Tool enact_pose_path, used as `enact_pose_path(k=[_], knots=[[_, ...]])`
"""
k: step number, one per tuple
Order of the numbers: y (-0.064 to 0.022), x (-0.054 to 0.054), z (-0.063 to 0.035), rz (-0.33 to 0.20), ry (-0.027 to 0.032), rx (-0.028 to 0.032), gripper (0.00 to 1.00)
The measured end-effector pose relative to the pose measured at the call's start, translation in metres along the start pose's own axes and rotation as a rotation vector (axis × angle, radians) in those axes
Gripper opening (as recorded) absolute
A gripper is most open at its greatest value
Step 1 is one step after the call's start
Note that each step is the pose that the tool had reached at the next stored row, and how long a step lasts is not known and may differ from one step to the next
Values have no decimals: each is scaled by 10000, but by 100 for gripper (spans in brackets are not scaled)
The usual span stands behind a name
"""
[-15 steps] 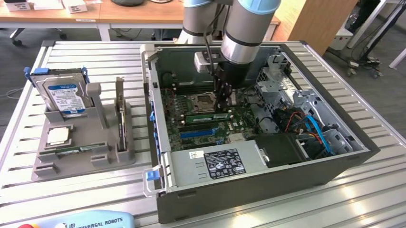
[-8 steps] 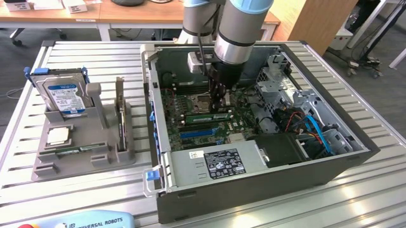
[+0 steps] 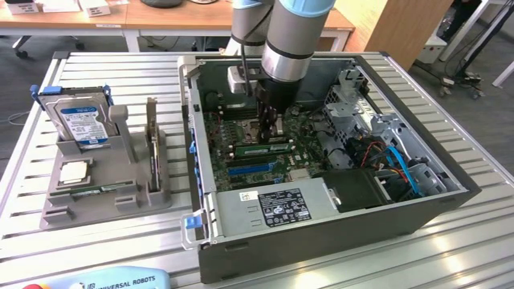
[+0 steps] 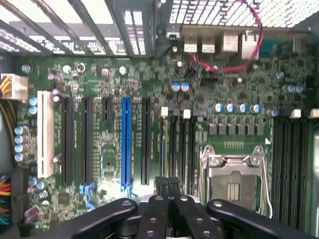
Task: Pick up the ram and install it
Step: 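Press down the ram until it locks into place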
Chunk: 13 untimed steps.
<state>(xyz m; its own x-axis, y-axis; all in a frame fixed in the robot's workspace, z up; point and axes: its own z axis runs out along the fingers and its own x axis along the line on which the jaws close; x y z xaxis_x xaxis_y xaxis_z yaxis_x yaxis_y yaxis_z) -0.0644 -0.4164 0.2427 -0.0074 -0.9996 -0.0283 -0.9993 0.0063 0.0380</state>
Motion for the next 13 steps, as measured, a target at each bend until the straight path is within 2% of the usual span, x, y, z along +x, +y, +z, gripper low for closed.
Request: enact_pose_path(k=[7, 13], knots=[[128, 1, 5, 1, 0, 0, 10], [140, 1, 5, 0, 1, 0, 10]])
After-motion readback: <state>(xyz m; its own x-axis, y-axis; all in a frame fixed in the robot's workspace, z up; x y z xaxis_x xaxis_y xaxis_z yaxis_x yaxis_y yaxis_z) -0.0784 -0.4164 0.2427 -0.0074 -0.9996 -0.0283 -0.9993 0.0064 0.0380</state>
